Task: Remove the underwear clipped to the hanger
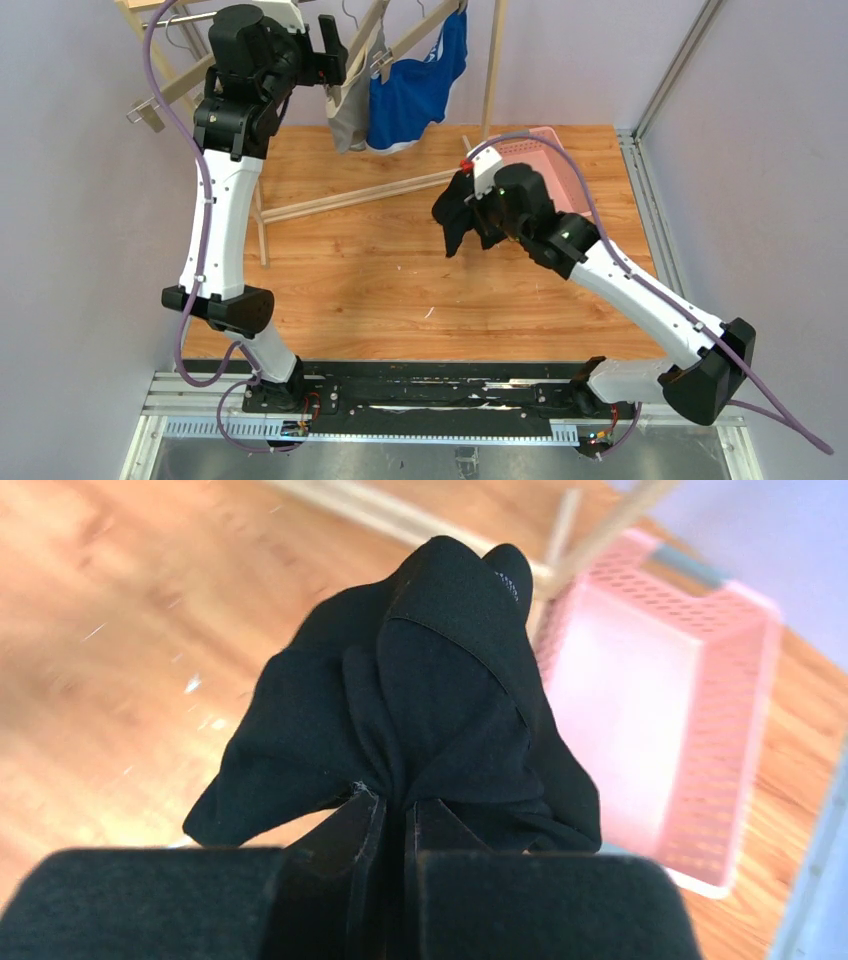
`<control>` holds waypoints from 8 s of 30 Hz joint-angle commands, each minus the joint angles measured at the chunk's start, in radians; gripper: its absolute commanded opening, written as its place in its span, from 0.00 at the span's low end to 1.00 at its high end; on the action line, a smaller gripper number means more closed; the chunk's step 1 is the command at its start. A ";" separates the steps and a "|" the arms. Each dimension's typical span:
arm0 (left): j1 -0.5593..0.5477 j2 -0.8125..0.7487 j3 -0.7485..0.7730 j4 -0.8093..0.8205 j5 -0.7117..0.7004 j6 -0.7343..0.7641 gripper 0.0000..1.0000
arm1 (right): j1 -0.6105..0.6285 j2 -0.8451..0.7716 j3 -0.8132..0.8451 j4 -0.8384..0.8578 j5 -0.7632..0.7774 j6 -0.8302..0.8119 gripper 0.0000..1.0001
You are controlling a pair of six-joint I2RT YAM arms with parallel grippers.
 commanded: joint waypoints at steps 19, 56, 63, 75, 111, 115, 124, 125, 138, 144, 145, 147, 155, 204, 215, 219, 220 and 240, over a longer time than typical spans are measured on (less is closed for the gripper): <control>-0.004 0.044 -0.055 0.131 0.064 -0.008 0.80 | -0.508 0.149 0.056 0.242 -0.067 0.016 0.01; -0.004 -0.042 -0.116 0.261 0.125 -0.022 0.00 | -0.529 -0.053 -0.179 0.336 -0.187 0.060 0.74; -0.003 -0.130 -0.178 0.284 0.108 -0.021 0.00 | -0.530 -0.104 -0.203 0.331 -0.196 0.065 0.75; -0.003 -0.303 -0.474 0.278 0.068 -0.003 0.00 | -0.530 -0.111 -0.203 0.313 -0.226 0.081 0.76; -0.004 -0.970 -1.295 -0.070 0.703 0.025 0.00 | -0.530 -0.017 -0.229 0.689 -1.189 0.288 0.78; -0.004 -0.963 -1.276 -0.070 0.817 0.047 0.00 | -0.530 -0.021 -0.185 0.708 -1.390 0.293 0.78; -0.003 -0.892 -1.236 -0.028 0.990 0.015 0.00 | -0.501 -0.019 -0.131 0.753 -1.543 0.353 0.78; -0.004 -0.892 -1.247 -0.001 1.001 -0.007 0.00 | -0.491 -0.022 -0.130 0.754 -1.549 0.353 0.78; -0.004 -0.926 -1.347 0.264 1.050 -0.214 0.00 | -0.388 0.020 -0.087 0.674 -1.555 0.301 0.80; -0.004 -0.921 -1.347 0.230 1.033 -0.189 0.00 | -0.370 0.025 -0.074 0.653 -1.547 0.283 0.08; -0.004 -0.920 -1.347 0.222 1.032 -0.182 0.00 | -0.369 0.028 -0.070 0.650 -1.547 0.285 0.05; -0.004 -0.916 -1.348 0.207 1.027 -0.169 0.00 | -0.367 0.028 -0.067 0.647 -1.530 0.288 0.30; -0.004 -0.922 -1.353 0.185 1.004 -0.153 0.00 | -0.362 0.020 -0.069 0.633 -1.498 0.274 0.70; -0.234 -0.886 -1.427 0.789 0.585 -0.406 0.00 | -0.179 0.239 -0.237 1.893 -0.870 1.051 0.65; -0.275 -0.870 -1.449 0.826 0.551 -0.424 0.00 | -0.167 0.280 -0.178 1.894 -0.881 1.065 0.23; -0.283 -0.866 -1.461 0.842 0.544 -0.433 0.00 | -0.163 0.287 -0.157 1.894 -0.892 1.079 0.01; -0.284 -0.867 -1.465 0.845 0.542 -0.436 0.00 | -0.162 0.289 -0.154 1.893 -0.895 1.081 0.01; -0.284 -0.987 -1.495 0.651 0.431 -0.342 0.75 | -0.162 0.174 -0.194 1.813 -0.907 1.000 0.00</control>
